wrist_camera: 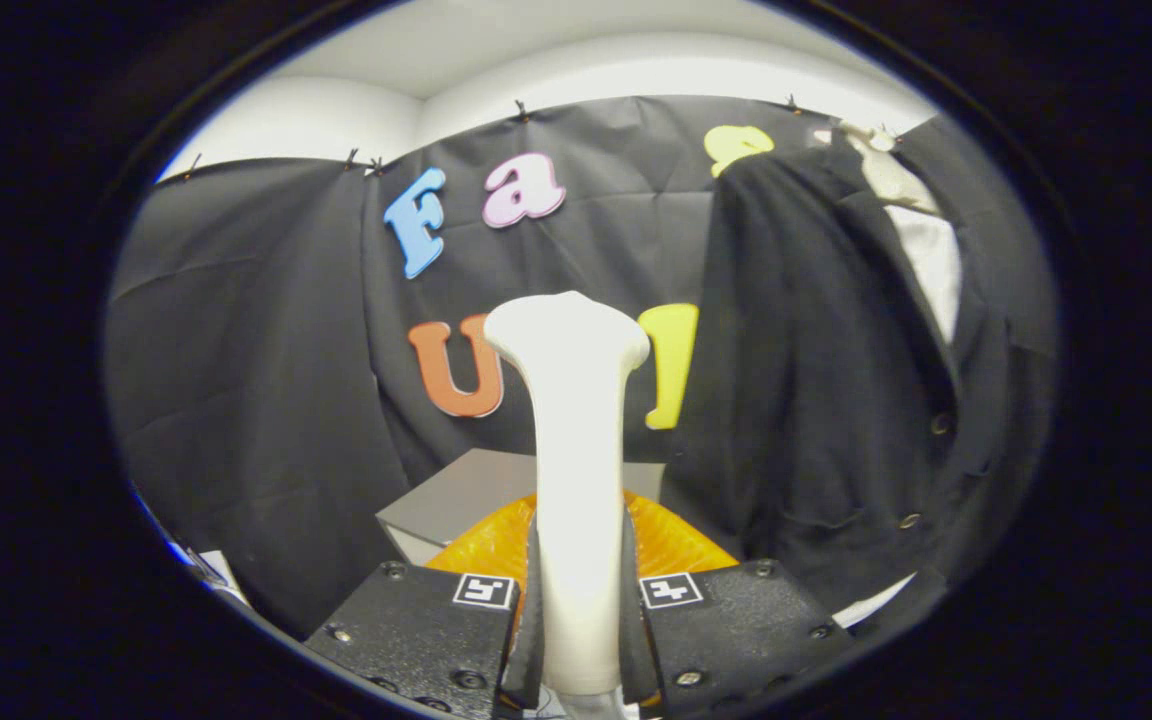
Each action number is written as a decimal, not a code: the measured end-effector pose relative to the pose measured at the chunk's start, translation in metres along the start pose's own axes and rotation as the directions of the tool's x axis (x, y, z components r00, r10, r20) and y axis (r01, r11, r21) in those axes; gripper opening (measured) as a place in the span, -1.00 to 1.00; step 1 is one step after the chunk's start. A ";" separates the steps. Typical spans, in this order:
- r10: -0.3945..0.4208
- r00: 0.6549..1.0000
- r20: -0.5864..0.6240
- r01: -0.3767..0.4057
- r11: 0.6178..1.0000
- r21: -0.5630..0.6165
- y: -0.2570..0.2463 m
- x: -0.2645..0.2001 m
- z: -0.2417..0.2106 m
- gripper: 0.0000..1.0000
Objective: Iron the clothes twice with a garment steamer, once on the left side and once on the right side.
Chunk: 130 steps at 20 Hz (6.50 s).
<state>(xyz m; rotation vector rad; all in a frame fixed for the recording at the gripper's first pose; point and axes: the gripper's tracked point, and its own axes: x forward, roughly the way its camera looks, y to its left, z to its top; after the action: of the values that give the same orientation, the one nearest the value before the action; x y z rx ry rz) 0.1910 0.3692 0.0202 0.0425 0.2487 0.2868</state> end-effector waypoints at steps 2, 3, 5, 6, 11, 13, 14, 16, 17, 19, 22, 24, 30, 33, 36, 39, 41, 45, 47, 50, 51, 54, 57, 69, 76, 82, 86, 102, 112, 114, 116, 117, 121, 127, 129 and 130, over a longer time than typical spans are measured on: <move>-0.044 0.997 0.065 0.045 0.999 -0.011 -0.024 -0.027 0.020 -0.35; -0.066 0.993 0.097 0.067 0.998 -0.012 -0.037 -0.040 0.033 -0.35; -0.121 0.978 0.168 0.123 0.992 -0.004 -0.063 -0.060 0.061 -0.36; -0.153 0.966 0.210 0.157 0.988 -0.002 -0.078 -0.070 0.076 -0.36; -0.330 0.878 0.346 0.368 0.929 -0.047 -0.156 -0.077 0.132 -0.36; -0.363 0.863 0.350 0.410 0.910 -0.067 -0.176 -0.058 0.143 -0.35; -0.376 0.858 0.351 0.424 0.903 -0.070 -0.182 -0.046 0.149 -0.35; -0.410 0.834 0.370 0.469 0.879 -0.083 -0.194 -0.031 0.162 -0.35; -0.421 0.821 0.385 0.486 0.870 -0.087 -0.198 -0.027 0.168 -0.35; -0.421 0.813 0.402 0.494 0.864 -0.094 -0.200 -0.026 0.166 -0.36; -0.424 0.816 0.393 0.499 0.860 -0.109 -0.210 -0.007 0.164 -0.35; -0.427 0.812 0.397 0.509 0.852 -0.124 -0.216 -0.005 0.156 -0.35; -0.434 0.808 0.398 0.533 0.827 -0.181 -0.224 -0.015 0.124 -0.35; -0.437 0.824 0.361 0.525 0.829 -0.192 -0.226 -0.019 0.098 -0.36; -0.449 0.833 0.322 0.526 0.823 -0.214 -0.229 -0.023 0.069 -0.36; -0.471 0.831 0.298 0.540 0.810 -0.228 -0.235 -0.030 0.046 -0.35; -0.483 0.833 0.271 0.543 0.809 -0.226 -0.237 -0.033 0.029 -0.36; -0.510 0.832 0.218 0.552 0.801 -0.233 -0.243 -0.038 -0.011 -0.35; -0.513 0.837 0.191 0.546 0.804 -0.236 -0.243 -0.042 -0.030 -0.35; -0.520 0.838 0.165 0.545 0.810 -0.217 -0.244 -0.045 -0.056 -0.35; -0.526 0.836 0.157 0.548 0.806 -0.222 -0.245 -0.045 -0.065 -0.35; -0.529 0.840 0.120 0.542 0.808 -0.232 -0.244 -0.046 -0.096 -0.35; -0.532 0.844 0.071 0.532 0.812 -0.240 -0.246 -0.044 -0.127 -0.35; -0.579 0.815 0.025 0.561 0.777 -0.286 -0.255 -0.043 -0.206 -0.35; -0.595 0.797 -0.104 0.531 0.771 -0.351 -0.254 -0.058 -0.297 -0.35; -0.599 0.789 -0.138 0.543 0.785 -0.298 -0.251 -0.080 -0.303 -0.35; -0.605 0.796 -0.025 0.588 0.783 -0.203 -0.268 -0.105 -0.220 -0.35; -0.612 0.692 0.383 0.650 0.759 0.039 -0.391 -0.095 0.101 -0.36; -0.644 0.677 0.356 0.683 0.730 0.020 -0.422 -0.054 0.102 -0.35; -0.656 0.680 0.328 0.691 0.723 0.012 -0.428 -0.058 0.077 -0.35; -0.667 0.682 0.301 0.700 0.714 -0.005 -0.431 -0.060 0.055 -0.35; -0.669 0.685 0.289 0.701 0.713 -0.014 -0.430 -0.062 0.043 -0.35; -0.682 0.692 0.237 0.708 0.706 -0.035 -0.428 -0.068 0.001 -0.36; -0.697 0.697 0.170 0.714 0.696 -0.074 -0.419 -0.072 -0.059 -0.36; -0.697 0.701 0.150 0.712 0.697 -0.085 -0.417 -0.070 -0.078 -0.35; -0.697 0.702 0.145 0.711 0.697 -0.091 -0.417 -0.070 -0.086 -0.35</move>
<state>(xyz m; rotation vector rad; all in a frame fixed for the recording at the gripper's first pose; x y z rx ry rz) 0.2193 -0.0496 -0.0785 -0.1813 0.1275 -0.4801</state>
